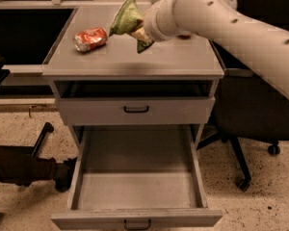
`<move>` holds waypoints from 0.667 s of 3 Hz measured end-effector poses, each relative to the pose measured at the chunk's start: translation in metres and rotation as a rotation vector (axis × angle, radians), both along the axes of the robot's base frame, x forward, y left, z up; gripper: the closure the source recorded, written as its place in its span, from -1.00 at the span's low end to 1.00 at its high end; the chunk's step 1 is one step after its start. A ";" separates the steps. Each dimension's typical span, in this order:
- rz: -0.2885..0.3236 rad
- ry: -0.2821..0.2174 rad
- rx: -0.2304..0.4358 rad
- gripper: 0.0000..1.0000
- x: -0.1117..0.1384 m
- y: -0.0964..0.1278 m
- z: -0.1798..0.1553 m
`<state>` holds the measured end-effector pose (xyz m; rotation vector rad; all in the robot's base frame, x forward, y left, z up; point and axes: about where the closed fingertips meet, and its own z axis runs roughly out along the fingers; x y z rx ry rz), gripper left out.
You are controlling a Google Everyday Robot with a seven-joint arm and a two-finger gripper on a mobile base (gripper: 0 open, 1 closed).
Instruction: Pick green jalapeno chip bag from middle drawer and place on counter
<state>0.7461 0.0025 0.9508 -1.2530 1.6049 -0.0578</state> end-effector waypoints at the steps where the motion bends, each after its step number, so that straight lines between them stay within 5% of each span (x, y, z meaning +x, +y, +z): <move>1: -0.007 0.076 0.008 1.00 0.041 0.011 -0.028; 2: 0.027 0.184 0.000 1.00 0.066 0.027 -0.059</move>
Offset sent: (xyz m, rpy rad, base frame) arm 0.0875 0.0404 -0.0962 -0.0292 0.3519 0.0775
